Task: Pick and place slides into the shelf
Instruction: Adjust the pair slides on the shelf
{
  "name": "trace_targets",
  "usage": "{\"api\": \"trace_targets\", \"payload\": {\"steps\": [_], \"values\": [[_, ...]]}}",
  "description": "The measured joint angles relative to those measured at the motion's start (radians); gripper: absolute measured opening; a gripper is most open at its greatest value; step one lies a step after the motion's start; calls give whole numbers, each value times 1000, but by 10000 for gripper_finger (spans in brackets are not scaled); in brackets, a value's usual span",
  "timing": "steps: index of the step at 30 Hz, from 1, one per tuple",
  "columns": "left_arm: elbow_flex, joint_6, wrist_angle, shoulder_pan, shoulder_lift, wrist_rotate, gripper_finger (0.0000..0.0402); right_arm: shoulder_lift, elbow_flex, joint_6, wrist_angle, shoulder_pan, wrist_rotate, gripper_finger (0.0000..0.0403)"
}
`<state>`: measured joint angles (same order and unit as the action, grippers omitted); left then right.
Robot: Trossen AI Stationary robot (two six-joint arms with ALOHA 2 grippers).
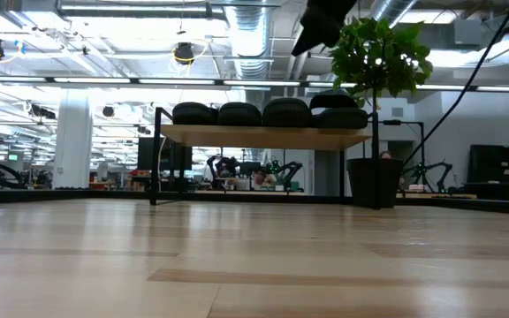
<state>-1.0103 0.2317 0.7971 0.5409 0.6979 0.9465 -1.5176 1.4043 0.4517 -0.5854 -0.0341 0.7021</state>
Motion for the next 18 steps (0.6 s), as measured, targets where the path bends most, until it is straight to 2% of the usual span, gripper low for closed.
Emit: {"api": "trace_targets", "payload": {"steps": [3,8,18], "values": [[0,0,0,0,0,0,149,0,-18,-33,15,2,-47,0],[0,3,0,5,0,9,149,-1,-20,-52,106,8,-191,0],[0,130,91,129,-68,253,149,-62,-21,-145,119,0,-279,0]]}}
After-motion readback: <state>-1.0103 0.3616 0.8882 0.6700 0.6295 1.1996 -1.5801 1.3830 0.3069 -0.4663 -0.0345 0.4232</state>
